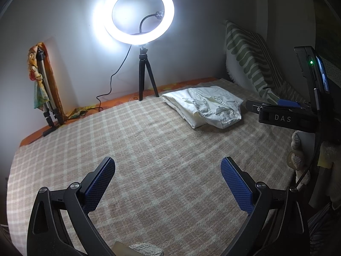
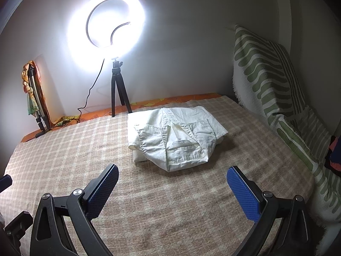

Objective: Fold small clothes

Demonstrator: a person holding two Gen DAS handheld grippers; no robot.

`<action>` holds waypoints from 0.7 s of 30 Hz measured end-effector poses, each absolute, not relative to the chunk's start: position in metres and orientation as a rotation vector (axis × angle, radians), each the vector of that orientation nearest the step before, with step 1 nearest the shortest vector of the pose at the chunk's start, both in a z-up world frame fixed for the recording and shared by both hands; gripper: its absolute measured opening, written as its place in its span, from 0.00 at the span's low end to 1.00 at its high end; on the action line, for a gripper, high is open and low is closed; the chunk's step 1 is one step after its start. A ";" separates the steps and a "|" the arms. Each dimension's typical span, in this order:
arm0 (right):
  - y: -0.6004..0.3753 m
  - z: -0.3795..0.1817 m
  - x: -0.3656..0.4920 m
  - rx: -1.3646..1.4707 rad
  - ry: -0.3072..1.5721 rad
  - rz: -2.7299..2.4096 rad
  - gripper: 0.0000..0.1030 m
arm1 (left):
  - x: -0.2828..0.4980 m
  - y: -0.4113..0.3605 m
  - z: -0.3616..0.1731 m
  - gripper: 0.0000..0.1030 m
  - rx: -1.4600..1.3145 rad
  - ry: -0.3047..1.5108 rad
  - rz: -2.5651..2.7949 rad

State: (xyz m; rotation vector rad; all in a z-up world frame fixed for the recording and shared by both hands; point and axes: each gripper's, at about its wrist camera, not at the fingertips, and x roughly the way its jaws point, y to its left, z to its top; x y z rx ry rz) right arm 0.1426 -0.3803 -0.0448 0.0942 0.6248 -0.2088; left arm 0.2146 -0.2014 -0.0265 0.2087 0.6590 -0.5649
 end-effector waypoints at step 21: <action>-0.379 -0.046 0.144 0.096 0.625 -0.207 1.00 | 0.214 -0.200 -0.026 0.97 0.209 0.655 -0.563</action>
